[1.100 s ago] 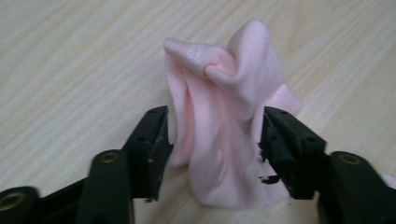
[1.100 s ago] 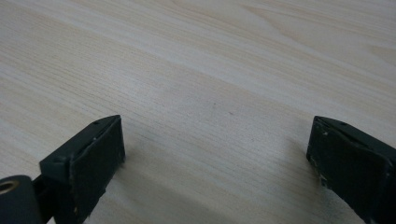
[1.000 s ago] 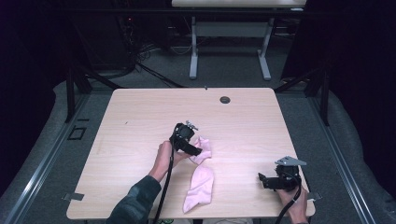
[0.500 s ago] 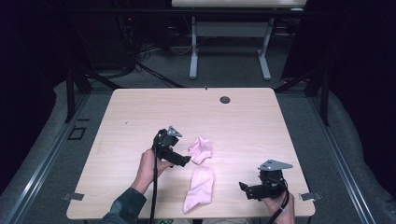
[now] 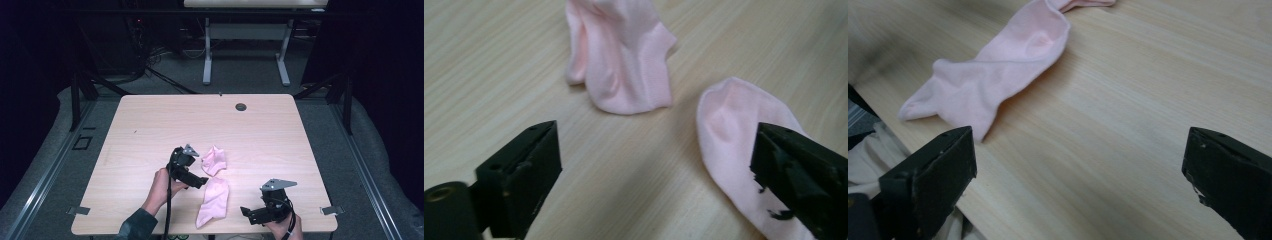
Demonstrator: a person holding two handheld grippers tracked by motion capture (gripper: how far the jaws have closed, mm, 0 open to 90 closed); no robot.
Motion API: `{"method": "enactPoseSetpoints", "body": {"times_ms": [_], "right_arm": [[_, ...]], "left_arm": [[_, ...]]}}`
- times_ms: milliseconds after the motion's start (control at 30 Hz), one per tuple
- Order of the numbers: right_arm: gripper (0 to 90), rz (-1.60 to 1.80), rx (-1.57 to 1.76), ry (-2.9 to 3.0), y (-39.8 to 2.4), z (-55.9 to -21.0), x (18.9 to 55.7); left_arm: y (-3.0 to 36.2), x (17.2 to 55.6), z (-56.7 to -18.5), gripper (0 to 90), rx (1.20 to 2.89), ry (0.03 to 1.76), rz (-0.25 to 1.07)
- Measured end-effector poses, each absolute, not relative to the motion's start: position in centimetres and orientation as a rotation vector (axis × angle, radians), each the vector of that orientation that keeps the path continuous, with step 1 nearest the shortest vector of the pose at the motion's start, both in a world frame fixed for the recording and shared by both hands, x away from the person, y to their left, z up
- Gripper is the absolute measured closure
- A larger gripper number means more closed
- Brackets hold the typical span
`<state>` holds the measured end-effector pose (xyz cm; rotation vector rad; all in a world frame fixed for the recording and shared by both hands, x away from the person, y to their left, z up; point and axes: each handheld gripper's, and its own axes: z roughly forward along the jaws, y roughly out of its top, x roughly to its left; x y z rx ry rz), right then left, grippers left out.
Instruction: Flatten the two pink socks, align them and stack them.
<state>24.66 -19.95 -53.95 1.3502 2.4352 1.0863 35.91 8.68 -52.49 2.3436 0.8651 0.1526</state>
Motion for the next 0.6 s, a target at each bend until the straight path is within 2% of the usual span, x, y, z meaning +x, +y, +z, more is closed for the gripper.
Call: {"method": "enactPoseSetpoints", "body": {"times_ms": [33, 100, 167, 200, 233, 300, 367, 400, 500, 533, 600], "right_arm": [[3.7, 1.098, 1.346, 2.451, -19.4, -54.1, 24.4], [4.9, 1.088, 1.332, 2.473, -19.2, -54.2, 24.3], [9.3, 1.088, 1.311, 2.496, -18.6, -54.4, 24.2], [14.5, 1.097, 1.295, 2.512, -18.0, -54.7, 24.1], [15.6, 1.096, 1.297, 2.525, -17.6, -54.8, 24.1], [23.7, 1.106, 1.294, 2.555, -17.0, -55.1, 24.2], [26.5, 1.102, 1.285, 2.573, -16.5, -55.3, 24.2], [33.9, 1.128, 1.292, 2.604, -16.0, -55.6, 24.2], [37.9, 1.122, 1.301, 2.619, -15.5, -55.8, 24.4], [42.3, 1.092, 1.295, 2.633, -15.1, -56.0, 24.5], [43.4, 1.088, 1.302, 2.624, -14.9, -56.2, 24.5]], "left_arm": [[8.0, 35.8, -52.8, 15.6, 2.357, 0.839, 0.12], [7.8, 35.9, -52.9, 16.7, 2.361, 0.832, 0.109], [7.3, 36.0, -53.2, 27.1, 2.36, 0.824, 0.08], [6.9, 36.0, -53.4, 35.8, 2.363, 0.828, 0.059], [6.2, 36.1, -53.6, 38.6, 2.374, 0.828, 0.052], [5.8, 36.1, -53.9, 43.7, 2.389, 0.829, 0.043], [5.8, 36.2, -54.0, 45.6, 2.388, 0.83, 0.038], [5.6, 36.2, -54.3, 50.2, 2.39, 0.841, 0.027], [5.5, 36.1, -54.5, 54.3, 2.4, 0.846, 0.032], [5.4, 36.1, -54.5, 58.4, 2.407, 0.842, 0.033], [5.3, 36.0, -54.8, 60.3, 2.41, 0.849, 0.034]]}}
